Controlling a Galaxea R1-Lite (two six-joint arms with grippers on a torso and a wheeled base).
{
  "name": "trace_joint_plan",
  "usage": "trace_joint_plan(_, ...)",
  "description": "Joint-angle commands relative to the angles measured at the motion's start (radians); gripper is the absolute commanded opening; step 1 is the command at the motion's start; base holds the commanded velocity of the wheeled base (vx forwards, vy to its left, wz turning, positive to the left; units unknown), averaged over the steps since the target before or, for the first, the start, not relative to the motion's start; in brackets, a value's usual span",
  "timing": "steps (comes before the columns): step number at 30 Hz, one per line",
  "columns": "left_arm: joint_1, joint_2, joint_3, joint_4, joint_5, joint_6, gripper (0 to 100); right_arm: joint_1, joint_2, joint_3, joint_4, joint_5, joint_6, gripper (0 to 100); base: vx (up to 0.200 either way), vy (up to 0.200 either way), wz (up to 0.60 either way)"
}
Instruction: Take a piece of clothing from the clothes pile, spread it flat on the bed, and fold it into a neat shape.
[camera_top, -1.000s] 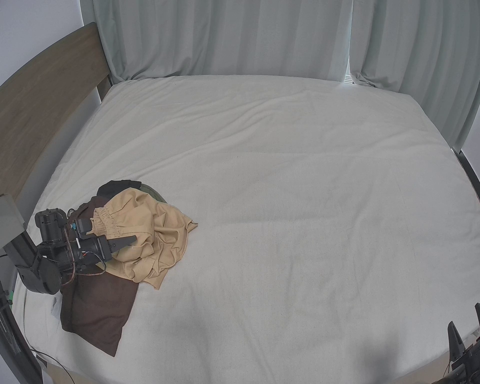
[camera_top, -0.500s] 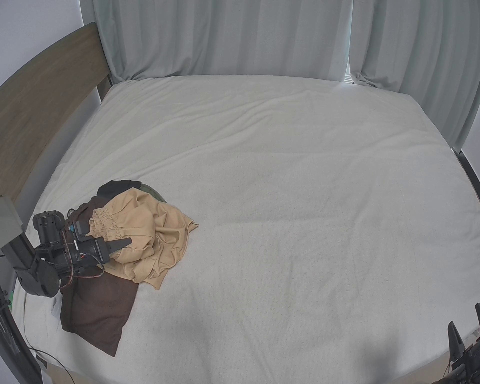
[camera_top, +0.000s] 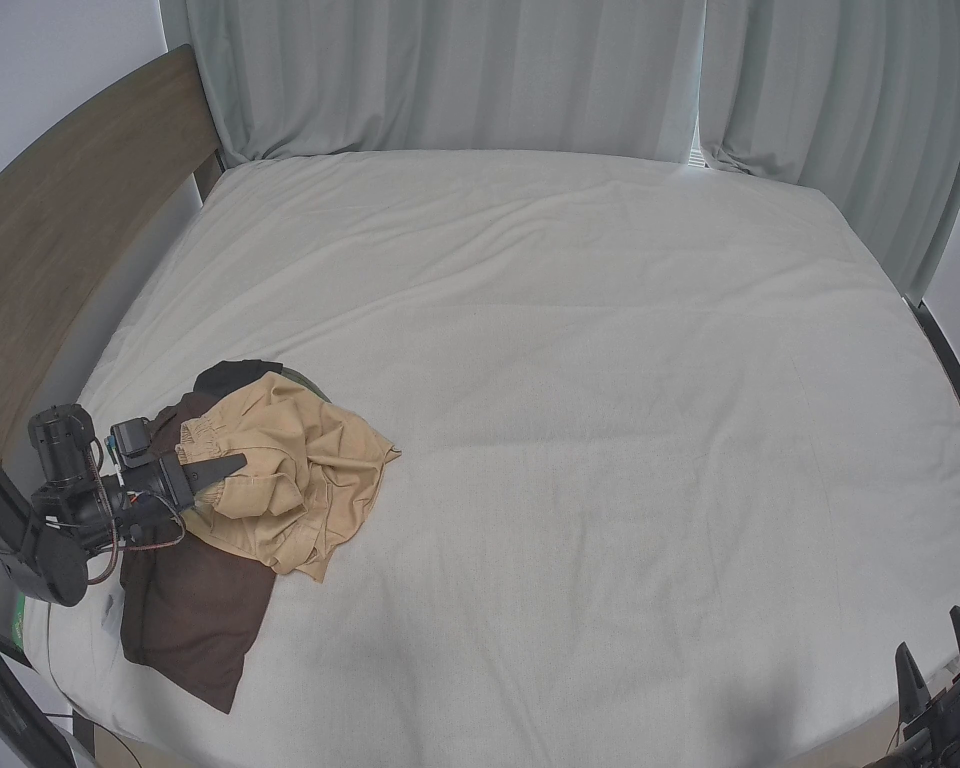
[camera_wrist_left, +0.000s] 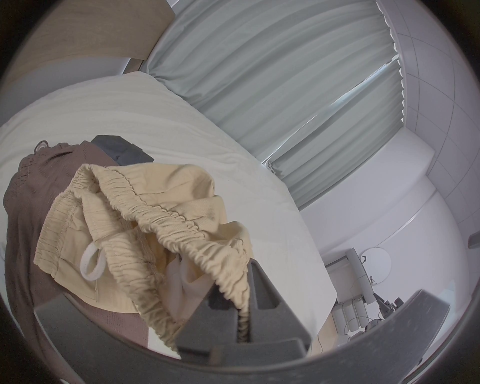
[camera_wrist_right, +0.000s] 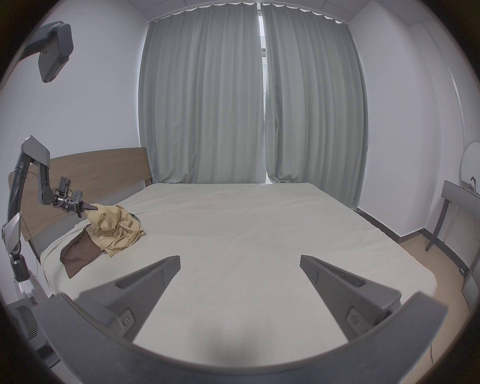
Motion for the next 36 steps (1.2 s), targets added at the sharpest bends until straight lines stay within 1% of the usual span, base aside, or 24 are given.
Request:
trace_joint_plan(1, 0.000, -0.083, 0.025, -0.001, 0.002, -0.019, 0, 0.000, -0.015, 0.016, 0.000, 0.001, 0.000, 100, 0.000, 0.000, 0.00)
trace_joint_plan(4, -0.002, -0.095, 0.037, -0.020, 0.000, -0.021, 0, 0.000, -0.013, 0.016, 0.000, 0.001, 0.000, 100, 0.000, 0.000, 0.00)
trace_joint_plan(11, -0.003, -0.094, 0.091, -0.124, 0.003, -0.033, 0, 0.000, -0.013, 0.016, 0.000, 0.001, 0.000, 100, 0.000, 0.000, 0.00)
trace_joint_plan(22, -0.017, -0.115, 0.108, -0.132, 0.010, -0.044, 0, 0.000, -0.013, 0.016, 0.000, 0.001, 0.000, 100, 0.000, 0.000, 0.00)
trace_joint_plan(26, -0.025, -0.115, 0.110, -0.133, 0.043, -0.044, 0, 0.000, -0.013, 0.016, 0.000, 0.001, 0.000, 100, 0.000, 0.000, 0.00)
trace_joint_plan(30, -0.028, -0.117, 0.113, -0.144, 0.049, -0.048, 0, 0.000, -0.013, 0.016, 0.000, 0.001, 0.000, 100, 0.000, 0.000, 0.00)
trace_joint_plan(32, -0.042, -0.118, 0.116, -0.153, 0.051, -0.070, 0, 0.000, -0.013, 0.016, 0.000, 0.001, 0.000, 100, 0.000, 0.000, 0.00)
trace_joint_plan(34, -0.068, -0.157, 0.120, -0.164, 0.060, -0.146, 0, 0.000, -0.013, 0.016, 0.000, 0.001, 0.000, 100, 0.000, 0.000, 0.00)
trace_joint_plan(36, -0.088, -0.177, 0.117, -0.164, 0.083, -0.198, 0, 0.000, -0.013, 0.016, 0.000, 0.001, 0.000, 100, 0.000, 0.000, 0.00)
